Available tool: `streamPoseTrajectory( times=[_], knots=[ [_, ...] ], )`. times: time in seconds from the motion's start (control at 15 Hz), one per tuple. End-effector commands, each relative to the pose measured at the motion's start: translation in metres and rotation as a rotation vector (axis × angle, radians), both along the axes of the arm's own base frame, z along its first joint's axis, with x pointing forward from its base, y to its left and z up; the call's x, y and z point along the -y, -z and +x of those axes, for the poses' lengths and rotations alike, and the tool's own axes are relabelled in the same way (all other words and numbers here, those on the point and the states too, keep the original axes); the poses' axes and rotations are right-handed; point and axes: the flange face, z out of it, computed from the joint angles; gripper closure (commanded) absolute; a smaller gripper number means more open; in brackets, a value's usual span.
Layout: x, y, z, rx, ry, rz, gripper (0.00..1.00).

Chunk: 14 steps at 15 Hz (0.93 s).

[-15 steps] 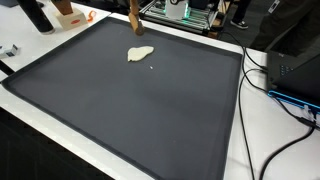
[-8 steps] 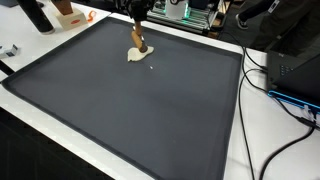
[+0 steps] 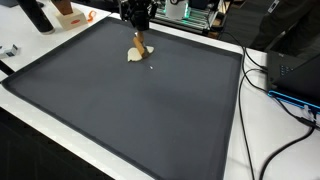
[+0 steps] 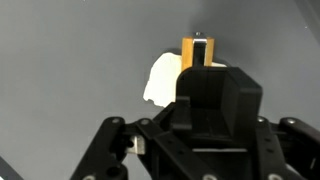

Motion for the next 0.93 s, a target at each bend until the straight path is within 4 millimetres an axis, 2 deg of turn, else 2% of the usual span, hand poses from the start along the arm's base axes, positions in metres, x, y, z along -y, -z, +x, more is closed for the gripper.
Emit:
streamPoseTrajectory(
  times=[0.0, 0.87],
  knots=[
    [0.001, 0.006, 0.0, -0.009, -0.012, 0.021, 0.79],
    [-0.001, 0.025, 0.002, -0.144, -0.105, 0.058, 0.79]
  ],
)
